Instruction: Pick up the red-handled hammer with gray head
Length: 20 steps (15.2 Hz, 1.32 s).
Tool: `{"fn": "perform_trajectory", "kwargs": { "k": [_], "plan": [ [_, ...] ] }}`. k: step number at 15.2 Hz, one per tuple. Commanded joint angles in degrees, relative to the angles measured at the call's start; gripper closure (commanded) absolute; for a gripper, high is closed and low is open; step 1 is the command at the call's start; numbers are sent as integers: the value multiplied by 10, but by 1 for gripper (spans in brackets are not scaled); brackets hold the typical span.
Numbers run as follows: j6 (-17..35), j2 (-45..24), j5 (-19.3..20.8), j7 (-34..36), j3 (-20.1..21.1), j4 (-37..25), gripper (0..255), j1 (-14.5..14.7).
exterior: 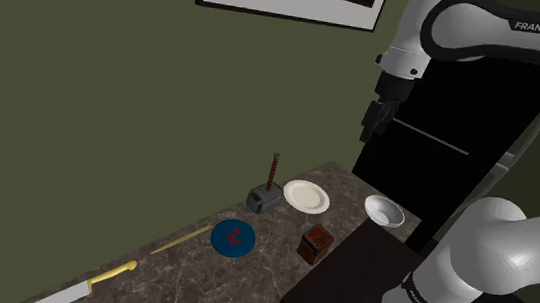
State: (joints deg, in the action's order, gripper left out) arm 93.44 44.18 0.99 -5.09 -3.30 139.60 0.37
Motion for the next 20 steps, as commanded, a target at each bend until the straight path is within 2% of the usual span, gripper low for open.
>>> {"fn": "perform_trajectory", "kwargs": {
  "k": [1, 10, 20],
  "plan": [
    [0, 0, 0, 0, 0, 0, 0, 0],
    [173, -170, -1, 37, 2, -5, 0, -9],
    [316, -389, -4, 74, -3, -89, 0, -18]
  ]
}}
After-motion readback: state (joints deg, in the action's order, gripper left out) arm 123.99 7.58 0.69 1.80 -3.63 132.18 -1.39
